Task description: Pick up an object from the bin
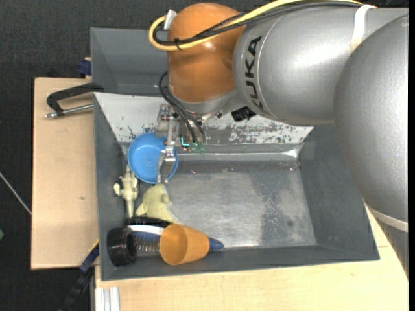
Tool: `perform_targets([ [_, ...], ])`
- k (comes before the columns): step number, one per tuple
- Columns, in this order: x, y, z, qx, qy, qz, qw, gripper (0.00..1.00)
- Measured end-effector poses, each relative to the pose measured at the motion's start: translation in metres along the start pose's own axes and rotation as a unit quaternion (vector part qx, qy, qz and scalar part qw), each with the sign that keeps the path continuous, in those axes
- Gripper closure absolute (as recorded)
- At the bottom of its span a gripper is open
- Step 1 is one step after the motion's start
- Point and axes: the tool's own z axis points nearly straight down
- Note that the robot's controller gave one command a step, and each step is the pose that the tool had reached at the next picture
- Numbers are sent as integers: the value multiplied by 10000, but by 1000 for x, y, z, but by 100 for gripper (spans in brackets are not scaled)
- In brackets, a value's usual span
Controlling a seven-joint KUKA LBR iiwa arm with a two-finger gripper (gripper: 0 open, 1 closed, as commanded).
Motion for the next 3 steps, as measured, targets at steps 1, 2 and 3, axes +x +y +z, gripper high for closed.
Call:
perform_targets([
  [1,57,-20,124,-18,-175,-1640,9863,0],
  [2,55,-21,121,-8,-194,-1634,9864,100],
  [3,47,-40,13,-4,-113,-1593,9872,100],
])
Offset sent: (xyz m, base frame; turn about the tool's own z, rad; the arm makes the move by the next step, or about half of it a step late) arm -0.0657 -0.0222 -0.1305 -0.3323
